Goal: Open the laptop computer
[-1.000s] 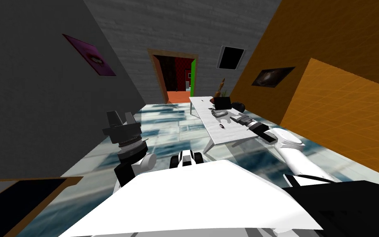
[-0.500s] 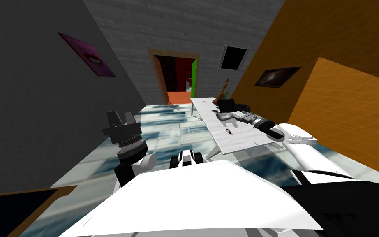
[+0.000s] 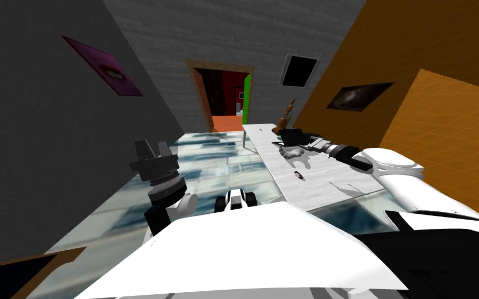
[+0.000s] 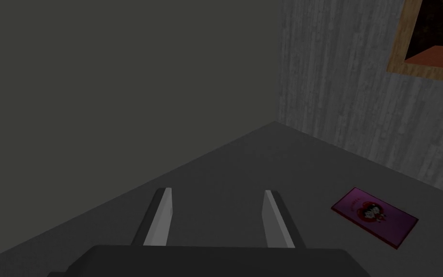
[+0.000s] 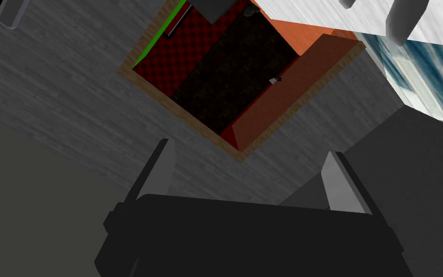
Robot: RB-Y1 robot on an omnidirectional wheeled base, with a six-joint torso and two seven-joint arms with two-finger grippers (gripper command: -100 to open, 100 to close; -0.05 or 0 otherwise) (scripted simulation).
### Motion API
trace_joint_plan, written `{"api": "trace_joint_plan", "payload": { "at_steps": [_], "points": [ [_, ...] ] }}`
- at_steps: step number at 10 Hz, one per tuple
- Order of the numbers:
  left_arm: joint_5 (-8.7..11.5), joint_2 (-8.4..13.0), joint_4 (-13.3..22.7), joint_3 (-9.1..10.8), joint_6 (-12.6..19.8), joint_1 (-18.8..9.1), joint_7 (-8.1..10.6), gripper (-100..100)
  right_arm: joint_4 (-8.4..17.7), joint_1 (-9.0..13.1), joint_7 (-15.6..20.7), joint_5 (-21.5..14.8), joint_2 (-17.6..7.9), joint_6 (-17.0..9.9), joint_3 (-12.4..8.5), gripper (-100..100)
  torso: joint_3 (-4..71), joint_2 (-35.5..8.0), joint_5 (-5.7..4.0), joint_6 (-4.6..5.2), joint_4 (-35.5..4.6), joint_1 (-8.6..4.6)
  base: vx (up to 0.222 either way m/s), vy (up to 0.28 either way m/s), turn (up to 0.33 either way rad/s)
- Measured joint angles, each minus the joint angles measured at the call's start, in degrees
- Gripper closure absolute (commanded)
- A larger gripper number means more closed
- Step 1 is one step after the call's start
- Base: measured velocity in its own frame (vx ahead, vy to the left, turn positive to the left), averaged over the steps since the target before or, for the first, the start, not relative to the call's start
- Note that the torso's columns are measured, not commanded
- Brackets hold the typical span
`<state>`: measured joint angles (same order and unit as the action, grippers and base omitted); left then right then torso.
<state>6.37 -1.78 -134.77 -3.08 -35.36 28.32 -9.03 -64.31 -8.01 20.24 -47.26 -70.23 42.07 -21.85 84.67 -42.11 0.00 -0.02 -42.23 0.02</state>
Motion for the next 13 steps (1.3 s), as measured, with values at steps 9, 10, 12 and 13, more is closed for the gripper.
{"api": "trace_joint_plan", "payload": {
  "at_steps": [9, 10, 12, 13],
  "points": [
    [0.0, 0.0, 0.01, 0.0, 0.01, -0.03, 0.0, 0, 4.12, 2.03, 4.9, -3.24, -11.21, 1.0, 5.53, 100, -0.41, -0.64, 0.04, 0.06, -0.2, 0.1, 0.191, -0.021, 0.029],
    [0.0, 0.0, 0.01, 0.0, 0.01, -0.03, 0.0, 0, 4.12, 2.03, 4.9, -3.24, -11.21, 1.0, 5.53, 100, -0.27, -0.42, 0.03, 0.04, -0.14, 0.05, 0.058, -0.001, -0.019],
    [0.0, 0.0, 0.0, 0.0, 0.0, -0.01, 0.0, 0, 4.79, 0.96, 3.09, -3.68, -13.58, 3.12, 6.31, 100, 0.14, 0.2, 0.01, 0.0, 0.07, -0.01, 0.13, 0.011, -0.018],
    [0.0, 0.0, 0.0, 0.0, 0.0, -0.01, 0.0, 0, 4.84, 0.25, 2.15, -3.83, -14.54, 4.07, 6.45, 100, 0.12, 0.14, 0.01, -0.02, 0.07, 0.02, 0.134, 0.02, -0.008]
  ]
}}
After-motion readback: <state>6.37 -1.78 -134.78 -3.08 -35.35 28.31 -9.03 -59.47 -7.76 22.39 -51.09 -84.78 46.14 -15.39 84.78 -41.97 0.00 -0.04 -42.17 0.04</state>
